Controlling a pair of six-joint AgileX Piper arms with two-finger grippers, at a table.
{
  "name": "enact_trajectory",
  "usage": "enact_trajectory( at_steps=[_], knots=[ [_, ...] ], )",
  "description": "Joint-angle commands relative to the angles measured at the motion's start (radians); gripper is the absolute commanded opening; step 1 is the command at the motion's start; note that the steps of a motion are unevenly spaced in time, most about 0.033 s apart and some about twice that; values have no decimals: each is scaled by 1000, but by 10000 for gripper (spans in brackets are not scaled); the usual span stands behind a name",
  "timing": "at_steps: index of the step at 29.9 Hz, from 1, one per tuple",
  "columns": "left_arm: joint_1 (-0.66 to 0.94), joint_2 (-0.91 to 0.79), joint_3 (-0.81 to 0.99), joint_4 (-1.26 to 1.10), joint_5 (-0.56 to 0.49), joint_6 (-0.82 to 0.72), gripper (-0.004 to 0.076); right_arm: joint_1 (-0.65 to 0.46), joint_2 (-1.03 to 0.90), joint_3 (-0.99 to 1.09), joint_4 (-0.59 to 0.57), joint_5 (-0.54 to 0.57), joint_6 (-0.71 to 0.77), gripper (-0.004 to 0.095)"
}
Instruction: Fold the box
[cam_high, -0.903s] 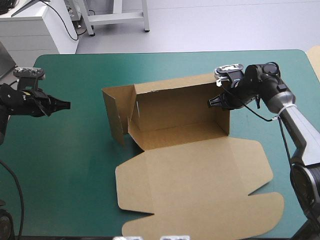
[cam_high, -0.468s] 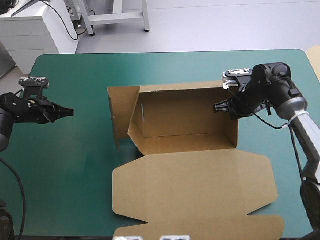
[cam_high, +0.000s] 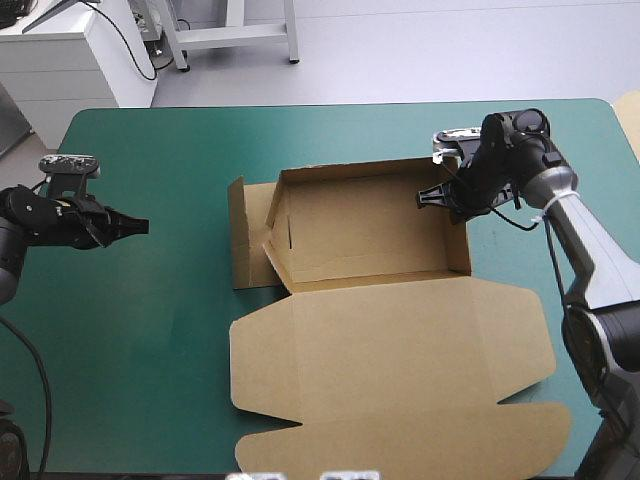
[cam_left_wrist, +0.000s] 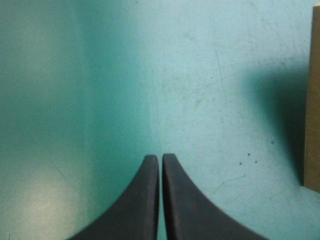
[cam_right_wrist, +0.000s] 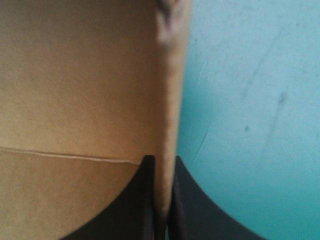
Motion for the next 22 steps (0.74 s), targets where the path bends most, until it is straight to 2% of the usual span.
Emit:
enact_trajectory(
  at_steps=[1,4,6,9,13,16,19,22],
  knots=[
    [3,-36,-25,-27,-27,0,8,0,13,-87,21,-10,-6,-13],
    [3,-36,-25,-27,-27,0,7,0,46,-138,23,-5,-24,7],
    [3,-36,-25,-27,-27,0,7,0,64,-158,52,-3,-24,72],
    [3,-36,-25,-27,-29,0,7,0,84,-192,86,-3,-24,241],
    [3,-36,-25,-27,-29,0,8,0,84,-264,89,-3,-24,548],
    [3,-36,-25,-27,-29,0,7,0,80,-322,89,-3,-3,694],
    [3,-36,-25,-27,-22,0,7,0,59,-319,93,-3,2,710],
    [3,-36,-25,-27,-18,0,7,0,37,-283,45,-3,38,709]
  ],
)
